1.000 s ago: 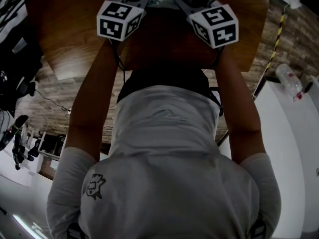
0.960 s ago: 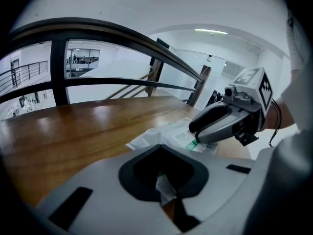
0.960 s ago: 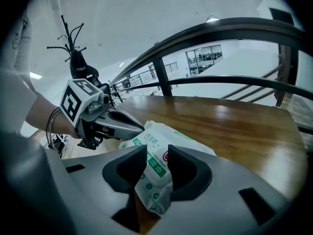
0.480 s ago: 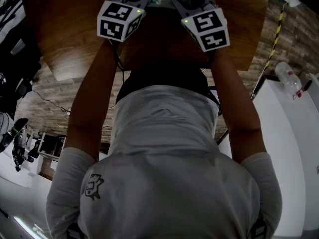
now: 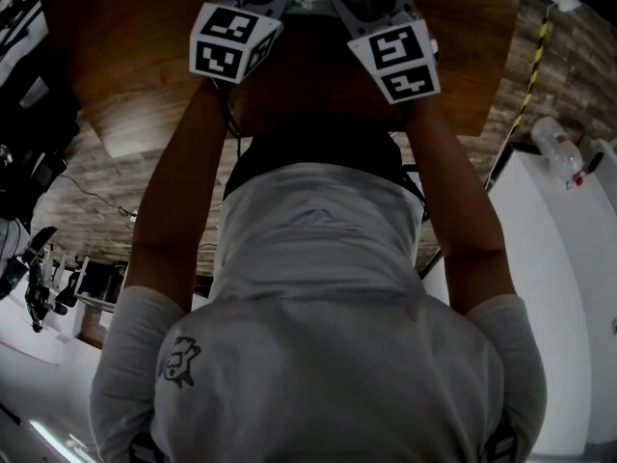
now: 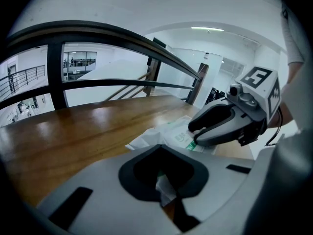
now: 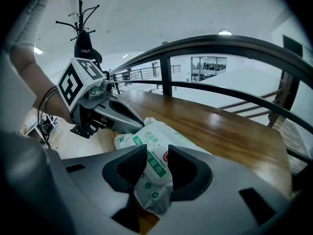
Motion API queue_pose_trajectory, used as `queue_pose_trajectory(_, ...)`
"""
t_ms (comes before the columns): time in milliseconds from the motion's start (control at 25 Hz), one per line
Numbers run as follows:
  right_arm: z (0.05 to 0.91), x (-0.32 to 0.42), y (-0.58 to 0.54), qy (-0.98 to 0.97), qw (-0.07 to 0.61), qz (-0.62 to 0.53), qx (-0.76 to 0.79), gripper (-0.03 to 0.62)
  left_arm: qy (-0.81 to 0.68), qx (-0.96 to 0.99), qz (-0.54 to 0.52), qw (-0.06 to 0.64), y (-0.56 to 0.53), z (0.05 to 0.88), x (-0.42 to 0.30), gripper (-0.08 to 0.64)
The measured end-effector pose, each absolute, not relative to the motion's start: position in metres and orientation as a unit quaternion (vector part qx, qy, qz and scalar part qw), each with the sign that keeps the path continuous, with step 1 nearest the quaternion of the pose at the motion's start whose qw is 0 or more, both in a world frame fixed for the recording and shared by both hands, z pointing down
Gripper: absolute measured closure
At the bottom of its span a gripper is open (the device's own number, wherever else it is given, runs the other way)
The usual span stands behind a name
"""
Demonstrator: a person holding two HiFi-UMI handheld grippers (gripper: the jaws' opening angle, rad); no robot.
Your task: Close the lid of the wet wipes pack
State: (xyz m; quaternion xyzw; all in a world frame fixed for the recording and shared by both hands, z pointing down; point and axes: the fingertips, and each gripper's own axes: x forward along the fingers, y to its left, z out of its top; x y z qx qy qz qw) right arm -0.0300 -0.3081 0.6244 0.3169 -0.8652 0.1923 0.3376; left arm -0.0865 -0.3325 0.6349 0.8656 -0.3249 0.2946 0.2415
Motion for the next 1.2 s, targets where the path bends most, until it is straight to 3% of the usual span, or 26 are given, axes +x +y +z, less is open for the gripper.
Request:
queue_pose_trajectory(440, 0.624, -0.027, -0.307, -0.869, 0.338, 0.21, 0.294, 0.448, -0.316, 0.864, 0.316, 0.233, -0.331, 0.635, -0.086, 0.546)
queue_pose_trajectory(880, 0.584, -0.013, -0.298, -0.879, 0.306, 0.206, 0.301, 0.541, -0.324, 0.865, 0.312, 0.224, -0.313, 0.596, -0.095, 0.546)
queue_pose_trajectory(1200, 0.533, -0.012, -0.284, -0.889, 0.265, 0.198, 0.317, 0.549, -0.337, 0.877, 0.295, 0.175, -0.308, 0.538, -0.117, 0.546)
